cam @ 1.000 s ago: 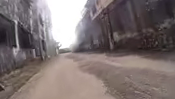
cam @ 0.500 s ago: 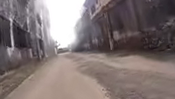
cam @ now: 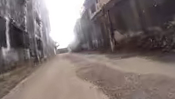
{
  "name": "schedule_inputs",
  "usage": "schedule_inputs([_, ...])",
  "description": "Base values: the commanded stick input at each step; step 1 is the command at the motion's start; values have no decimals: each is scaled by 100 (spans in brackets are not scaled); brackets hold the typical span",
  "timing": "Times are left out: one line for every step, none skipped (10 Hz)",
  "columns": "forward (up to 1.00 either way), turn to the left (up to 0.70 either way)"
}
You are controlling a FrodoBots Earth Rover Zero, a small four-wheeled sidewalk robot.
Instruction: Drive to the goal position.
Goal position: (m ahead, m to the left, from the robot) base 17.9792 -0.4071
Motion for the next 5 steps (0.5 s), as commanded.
schedule_inputs([50, 12])
schedule_inputs([50, 0])
schedule_inputs([50, 0])
schedule_inputs([50, 0])
schedule_inputs([50, 0])
